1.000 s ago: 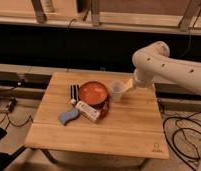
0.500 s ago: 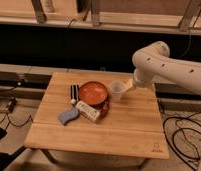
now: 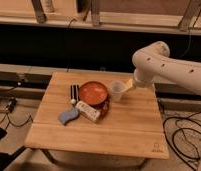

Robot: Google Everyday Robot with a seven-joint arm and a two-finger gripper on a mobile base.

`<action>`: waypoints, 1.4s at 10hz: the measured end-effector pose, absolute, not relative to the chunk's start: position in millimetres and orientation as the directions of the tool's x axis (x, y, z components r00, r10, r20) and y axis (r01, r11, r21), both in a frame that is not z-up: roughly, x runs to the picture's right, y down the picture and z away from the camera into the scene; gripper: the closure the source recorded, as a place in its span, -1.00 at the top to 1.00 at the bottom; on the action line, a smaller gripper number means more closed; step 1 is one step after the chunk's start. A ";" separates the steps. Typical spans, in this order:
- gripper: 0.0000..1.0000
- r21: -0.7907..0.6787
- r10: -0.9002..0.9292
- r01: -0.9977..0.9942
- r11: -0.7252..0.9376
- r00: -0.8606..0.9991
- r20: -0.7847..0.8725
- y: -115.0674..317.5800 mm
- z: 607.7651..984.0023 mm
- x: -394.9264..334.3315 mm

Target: Place the bottle in the ceramic bowl

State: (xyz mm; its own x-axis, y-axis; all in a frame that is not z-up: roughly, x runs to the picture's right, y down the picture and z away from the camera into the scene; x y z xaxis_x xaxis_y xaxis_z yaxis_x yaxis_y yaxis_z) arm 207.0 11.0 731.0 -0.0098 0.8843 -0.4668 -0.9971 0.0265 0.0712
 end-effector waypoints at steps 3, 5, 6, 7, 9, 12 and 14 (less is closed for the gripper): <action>0.60 0.062 0.888 -0.997 0.051 0.017 -0.459 9.8 729.8 204.1; 0.60 -0.017 0.879 -0.977 0.213 0.199 -0.433 13.1 729.4 158.1; 0.60 -0.064 0.861 -0.955 0.291 0.291 -0.417 20.2 728.4 131.1; 0.60 -0.132 0.824 -0.912 0.387 0.407 -0.394 34.4 725.0 95.1; 0.60 -0.223 0.765 -0.847 0.483 0.532 -0.363 56.4 719.6 49.1; 0.60 -0.398 0.650 -0.706 0.586 0.703 -0.289 99.7 707.0 -40.0; 0.60 -0.402 0.646 -0.702 0.588 0.706 -0.289 102.1 706.6 -40.3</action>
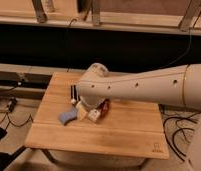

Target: Place the bottle in the ceramic bowl

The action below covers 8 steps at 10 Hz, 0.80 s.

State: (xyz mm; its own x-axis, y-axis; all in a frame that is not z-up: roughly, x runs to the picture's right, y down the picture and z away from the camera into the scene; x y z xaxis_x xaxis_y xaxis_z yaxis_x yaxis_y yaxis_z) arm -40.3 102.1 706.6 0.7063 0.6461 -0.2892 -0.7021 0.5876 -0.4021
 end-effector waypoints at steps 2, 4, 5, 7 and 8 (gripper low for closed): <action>0.60 -0.405 0.644 -0.700 0.589 0.709 -0.288 102.6 706.9 -42.6; 0.60 -0.404 0.645 -0.701 0.588 0.708 -0.288 102.3 706.9 -41.6; 0.60 -0.405 0.644 -0.698 0.590 0.710 -0.286 102.3 707.3 -42.1; 0.60 -0.421 0.601 -0.639 0.644 0.763 -0.238 93.9 717.3 -57.3; 0.60 -0.436 0.556 -0.578 0.690 0.809 -0.192 87.8 726.7 -76.3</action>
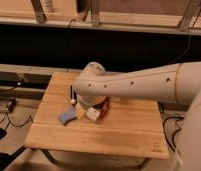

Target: Place the bottle in the ceramic bowl

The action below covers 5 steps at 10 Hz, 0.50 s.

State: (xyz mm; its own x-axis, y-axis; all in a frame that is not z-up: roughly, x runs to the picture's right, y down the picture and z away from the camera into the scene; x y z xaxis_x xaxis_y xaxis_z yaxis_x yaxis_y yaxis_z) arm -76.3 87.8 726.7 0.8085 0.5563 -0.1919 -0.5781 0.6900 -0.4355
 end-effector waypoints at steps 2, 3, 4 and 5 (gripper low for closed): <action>0.60 -0.454 0.478 -0.471 0.757 0.872 -0.107 79.2 751.1 -110.4; 0.60 -0.458 0.464 -0.451 0.766 0.881 -0.092 76.7 768.2 -113.1; 0.60 -0.461 0.465 -0.451 0.765 0.881 -0.090 74.7 780.2 -110.9; 0.60 -0.460 0.477 -0.462 0.758 0.874 -0.093 70.3 790.9 -102.9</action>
State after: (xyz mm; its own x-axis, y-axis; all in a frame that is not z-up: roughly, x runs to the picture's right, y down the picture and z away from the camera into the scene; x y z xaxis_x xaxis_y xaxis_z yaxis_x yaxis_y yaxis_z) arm -102.9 70.3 790.9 0.8742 0.4766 -0.0925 -0.4621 0.7584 -0.4597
